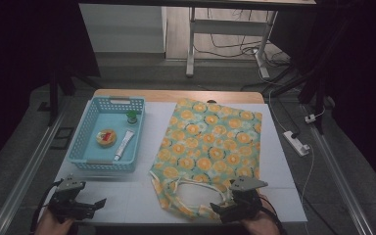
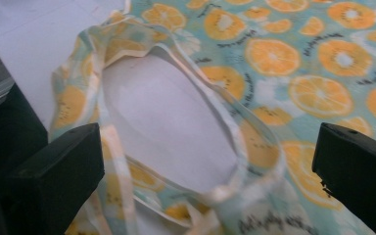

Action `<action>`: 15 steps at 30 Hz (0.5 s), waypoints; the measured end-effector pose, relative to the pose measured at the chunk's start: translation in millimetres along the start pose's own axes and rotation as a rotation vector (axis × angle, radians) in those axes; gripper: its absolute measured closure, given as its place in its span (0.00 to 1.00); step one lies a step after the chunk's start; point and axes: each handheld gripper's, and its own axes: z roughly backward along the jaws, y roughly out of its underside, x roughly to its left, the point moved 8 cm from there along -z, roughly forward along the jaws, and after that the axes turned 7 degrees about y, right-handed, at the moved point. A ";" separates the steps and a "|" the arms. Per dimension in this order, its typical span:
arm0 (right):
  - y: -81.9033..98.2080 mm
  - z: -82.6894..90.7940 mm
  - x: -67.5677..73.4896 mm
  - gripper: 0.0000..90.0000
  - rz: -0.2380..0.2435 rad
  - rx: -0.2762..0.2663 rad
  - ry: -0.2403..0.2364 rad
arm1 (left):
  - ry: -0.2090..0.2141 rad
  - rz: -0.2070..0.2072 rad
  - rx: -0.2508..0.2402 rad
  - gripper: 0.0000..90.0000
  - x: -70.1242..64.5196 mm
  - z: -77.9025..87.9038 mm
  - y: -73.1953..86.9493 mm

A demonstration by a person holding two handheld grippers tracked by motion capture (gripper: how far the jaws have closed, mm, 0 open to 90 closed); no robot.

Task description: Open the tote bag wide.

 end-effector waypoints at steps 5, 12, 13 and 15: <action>-7.2 -7.3 12.8 0.00 0.014 0.022 -0.050 | 0.001 0.001 0.001 0.00 0.1 -0.1 0.0; -17.3 -18.5 33.0 0.00 0.043 0.040 -0.119 | 0.001 0.001 -0.001 0.00 0.4 -0.2 -0.1; -18.3 -20.5 36.0 0.00 0.049 0.046 -0.126 | 0.001 0.001 -0.001 0.00 0.4 -0.2 -0.1; -18.9 -24.8 42.2 0.00 0.060 0.060 -0.139 | 0.001 0.001 0.002 0.00 0.1 -0.2 0.1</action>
